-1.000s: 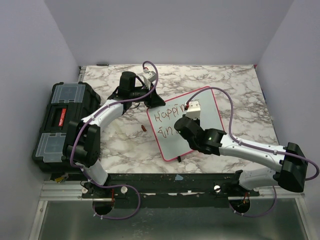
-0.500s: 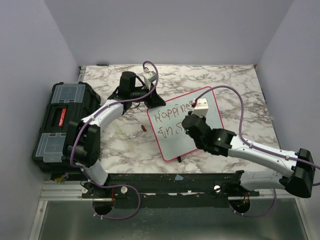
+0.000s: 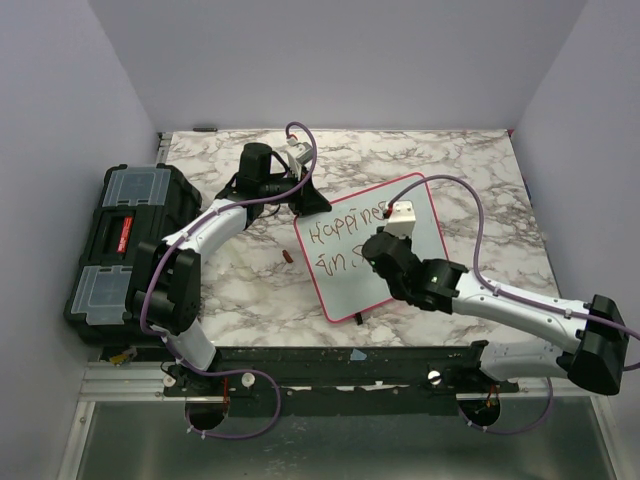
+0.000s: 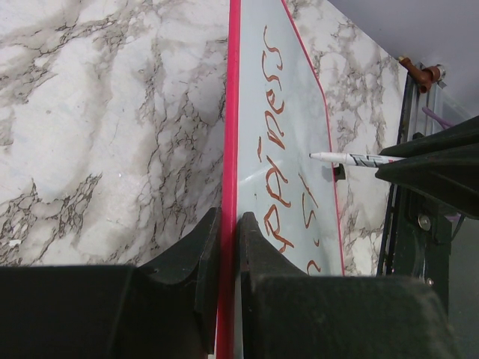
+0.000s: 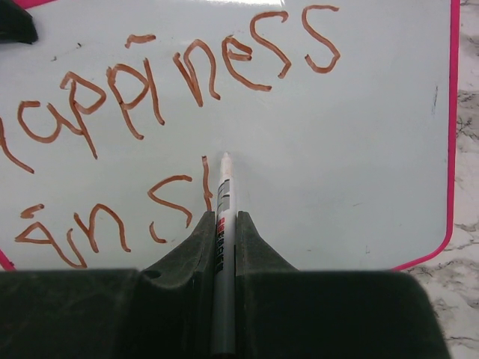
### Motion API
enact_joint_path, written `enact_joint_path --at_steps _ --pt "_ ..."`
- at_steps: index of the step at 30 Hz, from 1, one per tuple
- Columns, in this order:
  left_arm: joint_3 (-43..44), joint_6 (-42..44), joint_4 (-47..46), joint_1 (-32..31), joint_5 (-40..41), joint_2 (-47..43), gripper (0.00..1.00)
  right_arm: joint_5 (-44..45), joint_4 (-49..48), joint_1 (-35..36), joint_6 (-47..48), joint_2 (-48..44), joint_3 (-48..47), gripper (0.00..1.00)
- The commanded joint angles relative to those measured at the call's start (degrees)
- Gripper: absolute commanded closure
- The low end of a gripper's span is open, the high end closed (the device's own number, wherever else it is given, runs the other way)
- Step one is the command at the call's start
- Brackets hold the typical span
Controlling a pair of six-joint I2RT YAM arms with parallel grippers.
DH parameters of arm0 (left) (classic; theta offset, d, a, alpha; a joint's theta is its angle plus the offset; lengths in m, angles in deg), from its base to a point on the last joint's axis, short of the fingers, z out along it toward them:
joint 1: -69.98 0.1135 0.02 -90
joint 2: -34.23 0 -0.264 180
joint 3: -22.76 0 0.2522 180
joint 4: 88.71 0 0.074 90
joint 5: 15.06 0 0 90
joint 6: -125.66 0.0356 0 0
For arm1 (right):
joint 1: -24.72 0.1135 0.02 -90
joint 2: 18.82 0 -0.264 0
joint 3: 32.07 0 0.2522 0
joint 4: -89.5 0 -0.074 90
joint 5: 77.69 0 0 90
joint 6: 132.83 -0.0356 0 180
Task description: Write a sentence on the whiteboard
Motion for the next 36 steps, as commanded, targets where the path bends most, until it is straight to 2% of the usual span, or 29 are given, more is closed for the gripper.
enact_joint_path --at_steps 1,22,36 --pt "1.49 3.37 -2.44 0.17 1.76 0.01 1.00 -0.99 -0.31 -0.47 -1.80 1.01 2.33 0.99" --pt "1.57 3.44 -2.40 0.19 1.80 0.18 1.00 -9.43 2.37 -0.53 -5.42 -3.32 7.45 0.99" --pt "1.58 3.52 -2.35 0.17 1.76 0.19 1.00 -0.28 3.63 -0.57 -2.86 2.17 0.47 0.99"
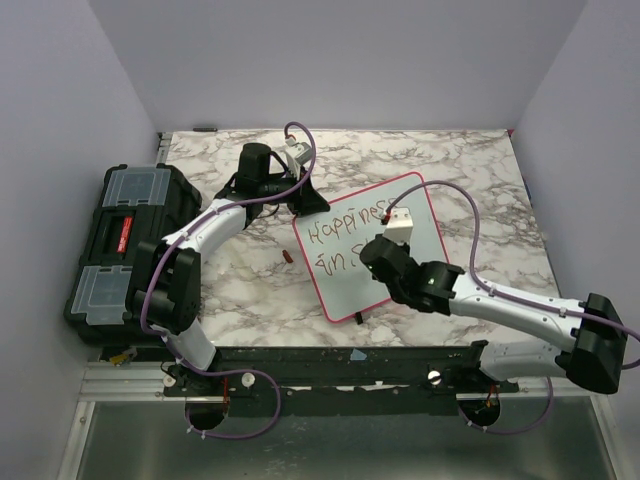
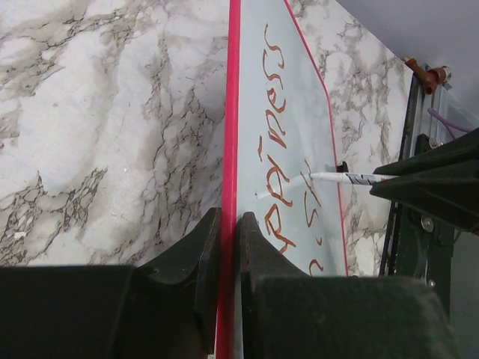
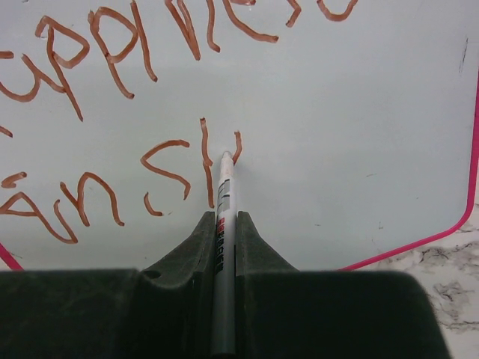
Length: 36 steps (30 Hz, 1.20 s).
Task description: Write a sentence on the whiteboard
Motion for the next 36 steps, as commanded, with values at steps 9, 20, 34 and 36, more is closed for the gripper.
enact_joint_path --at_steps 9,20,34,36 --pt "1.58 3.46 -2.89 0.04 1.63 -0.05 1.00 5.66 2.32 -2.24 0.96 4.09 -3.53 0.99" --pt "1.55 3.52 -2.91 0.04 1.70 -0.06 1.00 -1.78 2.98 -2.35 -1.88 -1.29 0.64 0.99" --pt "1.58 3.59 -2.70 0.04 1.70 -0.10 1.00 1.91 3.59 -2.38 -1.00 0.44 -1.00 0.99" --pt "1.58 3.59 -2.70 0.04 1.66 -0.05 1.00 3.65 3.67 -2.37 -0.52 1.28 -2.03 0.99"
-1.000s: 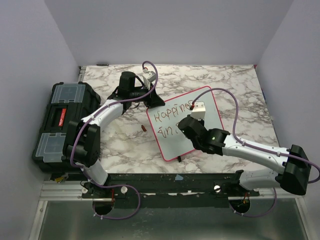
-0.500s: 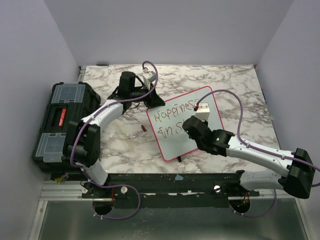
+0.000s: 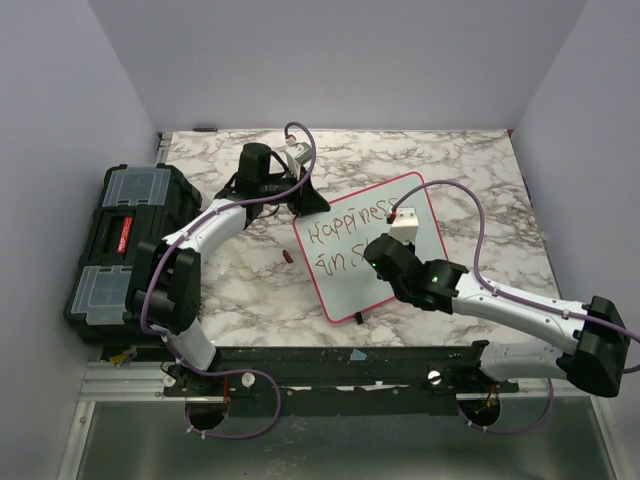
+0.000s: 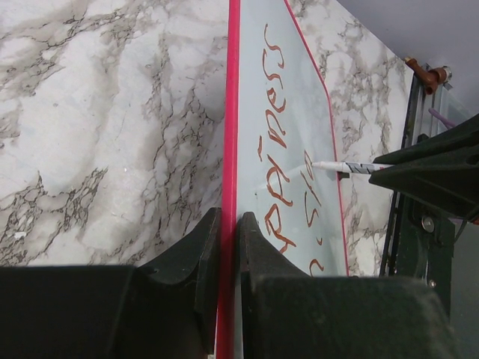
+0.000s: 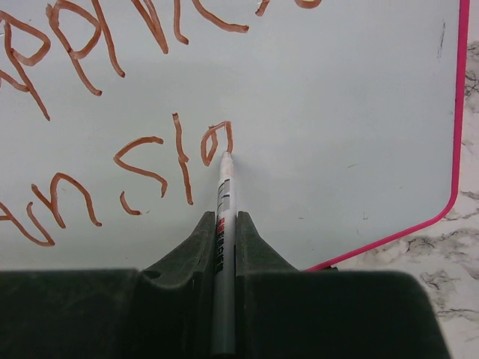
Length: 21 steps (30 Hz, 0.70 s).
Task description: Write a sentence on the whiteboard
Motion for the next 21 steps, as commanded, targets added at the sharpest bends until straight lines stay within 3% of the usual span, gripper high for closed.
enact_joint_path --at_steps 1,14,21 --pt "1.51 3.59 -2.68 0.02 1.65 -0.14 1.00 4.74 1.49 -0.40 0.55 2.37 -2.61 0.99" --pt "1.49 3.70 -2.73 0.04 1.64 -0.30 1.00 7.28 0.71 -2.21 1.40 3.02 -3.42 0.99" --pt "1.49 3.66 -2.69 0.02 1.62 -0.32 1.00 0.31 1.49 -2.26 0.13 -0.76 -0.17 0.99"
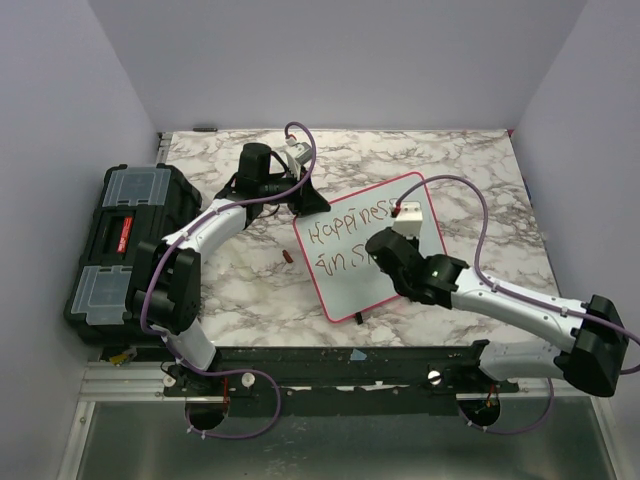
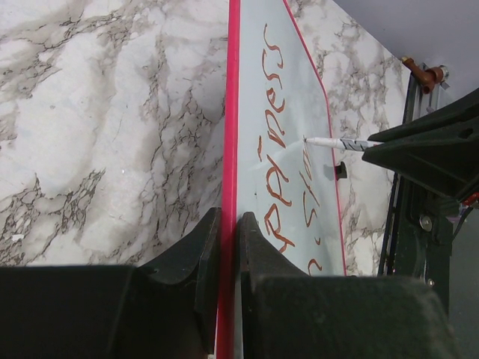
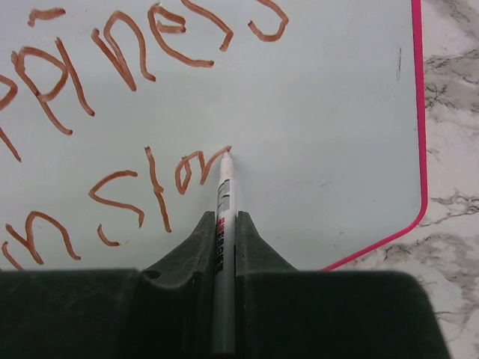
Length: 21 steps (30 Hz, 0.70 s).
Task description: Write a sentence on the whiteboard
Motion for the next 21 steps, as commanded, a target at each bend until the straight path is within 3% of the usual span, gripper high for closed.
enact_joint_path --at_steps 1,5,12,21 --pt "1.43 3.68 -2.60 0.04 1.59 -0.30 1.00 -5.13 0.79 -0.40 -1.11 -3.83 3.08 0.99" --pt "1.58 3.65 -2.59 0.04 1.55 -0.36 1.00 -7.65 0.11 -0.42 -1.22 -6.79 5.83 0.99" --pt "1.24 3.70 -2.64 0.00 1.45 -0.73 1.00 -4.16 1.69 -0.42 0.05 -10.55 3.04 0.99" --pt "-0.35 4.05 -4.28 0.04 1.42 -1.90 0.98 -3.73 -5.73 -0.42 10.12 -23.26 8.98 0.99"
